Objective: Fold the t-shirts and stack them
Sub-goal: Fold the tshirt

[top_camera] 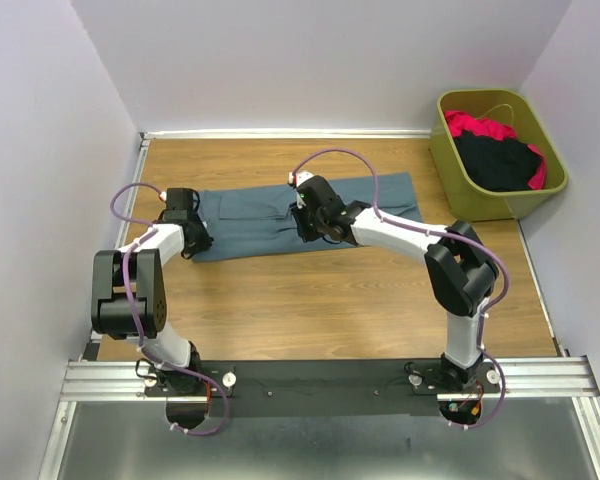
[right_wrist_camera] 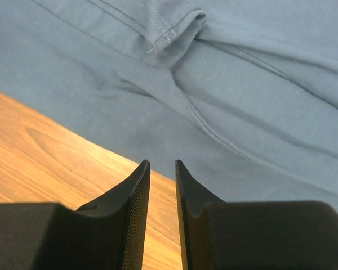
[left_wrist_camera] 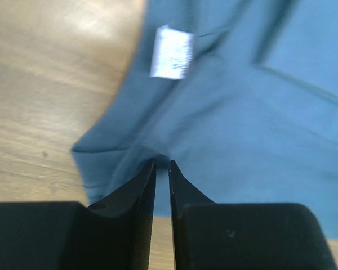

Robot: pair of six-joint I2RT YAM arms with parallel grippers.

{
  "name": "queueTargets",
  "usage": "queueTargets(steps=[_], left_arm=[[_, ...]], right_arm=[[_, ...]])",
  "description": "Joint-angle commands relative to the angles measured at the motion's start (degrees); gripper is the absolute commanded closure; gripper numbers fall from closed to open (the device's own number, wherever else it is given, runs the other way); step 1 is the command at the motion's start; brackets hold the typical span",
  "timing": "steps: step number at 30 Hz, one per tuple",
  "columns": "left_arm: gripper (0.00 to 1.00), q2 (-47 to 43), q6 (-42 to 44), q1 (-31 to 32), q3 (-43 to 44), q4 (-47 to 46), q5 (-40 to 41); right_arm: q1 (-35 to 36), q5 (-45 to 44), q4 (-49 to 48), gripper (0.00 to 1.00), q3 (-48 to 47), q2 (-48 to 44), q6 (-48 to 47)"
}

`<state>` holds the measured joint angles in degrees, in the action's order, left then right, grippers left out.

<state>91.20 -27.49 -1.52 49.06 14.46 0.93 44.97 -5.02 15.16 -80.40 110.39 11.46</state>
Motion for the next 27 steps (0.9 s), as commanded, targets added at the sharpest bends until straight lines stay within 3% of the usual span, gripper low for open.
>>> queueTargets(steps=[1,15,27], left_arm=[[0.78,2.7,-0.6,-1.9,-0.3,-2.6,2.7],[0.79,4.2,-0.2,-2.4,-1.3,-1.8,3.2],[0.79,2.1,0.4,-2.4,-2.0,-1.2,3.7]], right_arm=[[-1.5,1.1,-0.5,0.70,0.6,1.8,2.5],[-8.9,2.3,-2.9,0.71,-2.3,9.0,4.2],[-13.6,-5.4,-3.1,0.69,-13.1,13.4,1.7]])
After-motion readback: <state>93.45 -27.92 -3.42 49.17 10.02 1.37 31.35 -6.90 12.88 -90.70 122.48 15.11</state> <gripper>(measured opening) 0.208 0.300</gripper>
